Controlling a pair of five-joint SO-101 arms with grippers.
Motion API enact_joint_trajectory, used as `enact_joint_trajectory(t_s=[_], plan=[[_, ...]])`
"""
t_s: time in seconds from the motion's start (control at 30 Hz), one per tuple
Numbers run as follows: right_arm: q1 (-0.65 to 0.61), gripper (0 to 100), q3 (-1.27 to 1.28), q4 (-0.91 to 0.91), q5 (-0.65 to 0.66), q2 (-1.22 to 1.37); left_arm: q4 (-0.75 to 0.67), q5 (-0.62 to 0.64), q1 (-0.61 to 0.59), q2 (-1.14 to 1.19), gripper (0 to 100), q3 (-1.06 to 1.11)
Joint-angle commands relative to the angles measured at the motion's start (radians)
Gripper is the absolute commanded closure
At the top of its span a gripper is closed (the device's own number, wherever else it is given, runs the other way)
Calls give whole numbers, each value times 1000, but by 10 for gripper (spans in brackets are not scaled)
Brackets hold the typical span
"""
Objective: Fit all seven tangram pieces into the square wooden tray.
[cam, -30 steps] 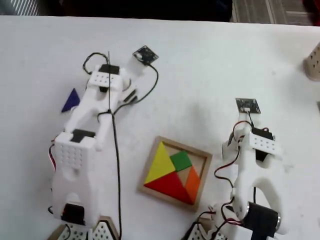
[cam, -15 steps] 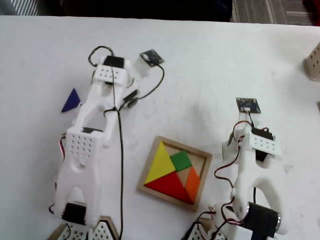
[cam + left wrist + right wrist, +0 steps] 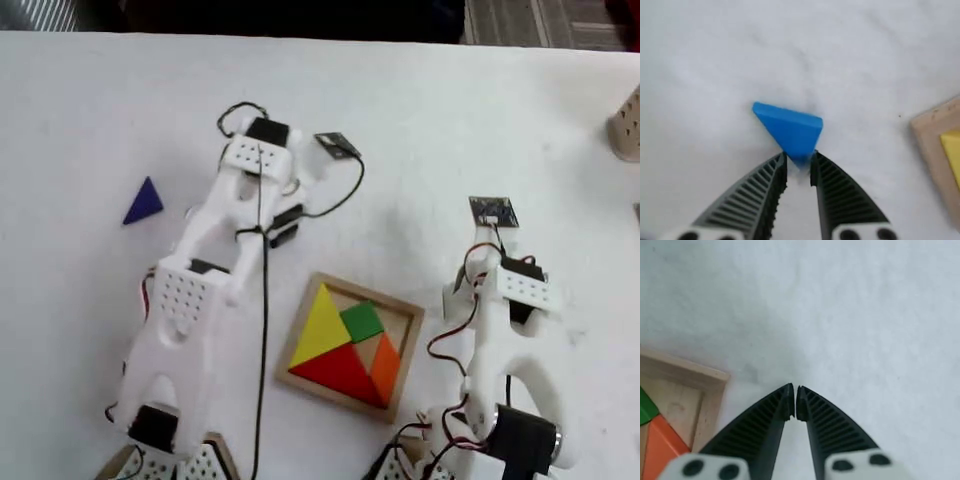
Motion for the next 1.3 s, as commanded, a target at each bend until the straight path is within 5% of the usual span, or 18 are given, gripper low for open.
enact_joint_trajectory(t_s=[0.0,0.3,0.53,0.83,1.27], plan=[[-12,981,-5,-12,21,-31,20,48,47,-82,906,38],[-12,981,-5,-12,28,-31,-262,164,147,-455,916,568],[-13,981,-3,-10,29,-31,-563,539,113,-670,859,864],[-13,981,5,-10,29,-33,-695,801,105,-667,741,942],[-13,981,5,-10,29,-33,-690,802,48,-486,700,850]])
